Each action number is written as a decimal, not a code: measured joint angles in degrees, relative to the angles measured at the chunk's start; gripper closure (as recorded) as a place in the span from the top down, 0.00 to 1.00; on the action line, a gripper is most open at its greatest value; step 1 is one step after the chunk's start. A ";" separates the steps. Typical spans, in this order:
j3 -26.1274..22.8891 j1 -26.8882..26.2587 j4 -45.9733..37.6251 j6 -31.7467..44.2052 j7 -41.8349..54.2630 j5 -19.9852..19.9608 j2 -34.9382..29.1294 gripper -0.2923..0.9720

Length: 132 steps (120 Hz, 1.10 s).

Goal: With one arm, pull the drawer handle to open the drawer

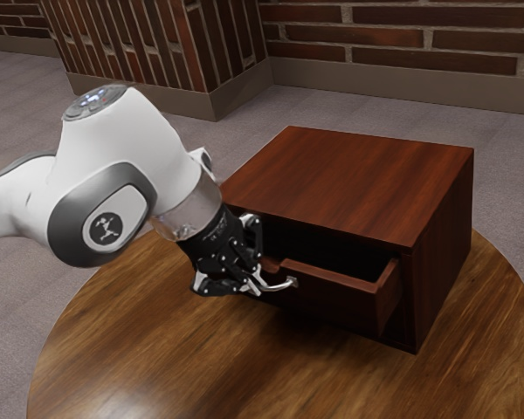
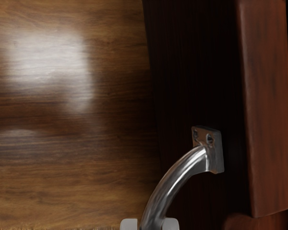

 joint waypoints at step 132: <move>-2.95 1.64 -12.33 0.03 -0.56 -0.04 -13.42 0.15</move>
